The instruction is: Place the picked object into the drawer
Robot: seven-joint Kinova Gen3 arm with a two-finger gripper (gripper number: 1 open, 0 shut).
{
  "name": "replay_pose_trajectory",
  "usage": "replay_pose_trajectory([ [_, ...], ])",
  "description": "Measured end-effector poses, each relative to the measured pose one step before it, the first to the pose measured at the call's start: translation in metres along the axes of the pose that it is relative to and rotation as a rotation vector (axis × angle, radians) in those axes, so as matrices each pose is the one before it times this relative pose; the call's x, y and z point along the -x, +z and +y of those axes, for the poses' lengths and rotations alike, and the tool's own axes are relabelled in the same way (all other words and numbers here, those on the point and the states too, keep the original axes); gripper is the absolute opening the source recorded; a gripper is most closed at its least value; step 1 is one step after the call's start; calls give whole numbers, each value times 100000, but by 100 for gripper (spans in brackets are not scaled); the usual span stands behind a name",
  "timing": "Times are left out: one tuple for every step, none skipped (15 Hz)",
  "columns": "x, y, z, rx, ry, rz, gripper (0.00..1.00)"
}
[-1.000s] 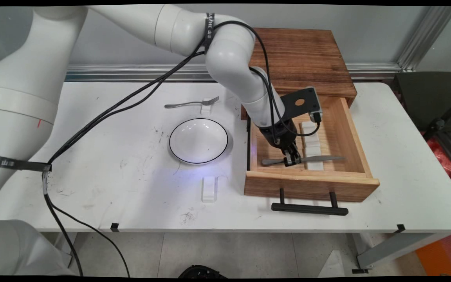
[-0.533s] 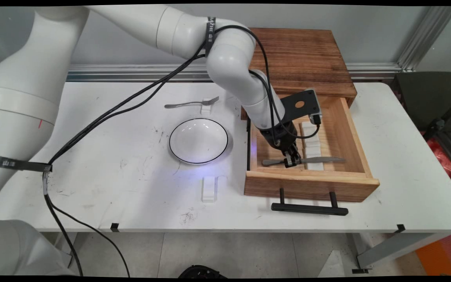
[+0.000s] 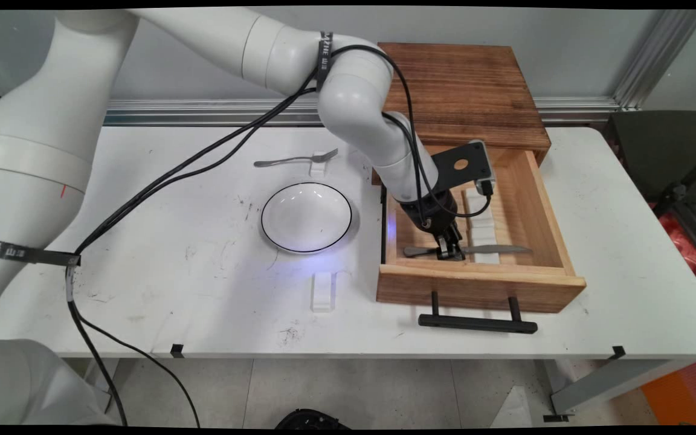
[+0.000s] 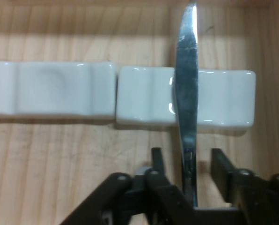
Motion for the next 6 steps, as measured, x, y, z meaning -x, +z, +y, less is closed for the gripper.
replay_pose_trajectory([
  [36, 40, -7, -76, 67, 97, 100],
  [4, 22, 7, -22, 95, 85, 100],
  [17, -3, 0, -44, -2, 134, 100],
  [-15, -18, 0, -53, 22, 134, 100],
  [-55, -78, -24, -190, -52, 227, 100],
  [-80, -134, -44, -247, -108, 290, 100],
])
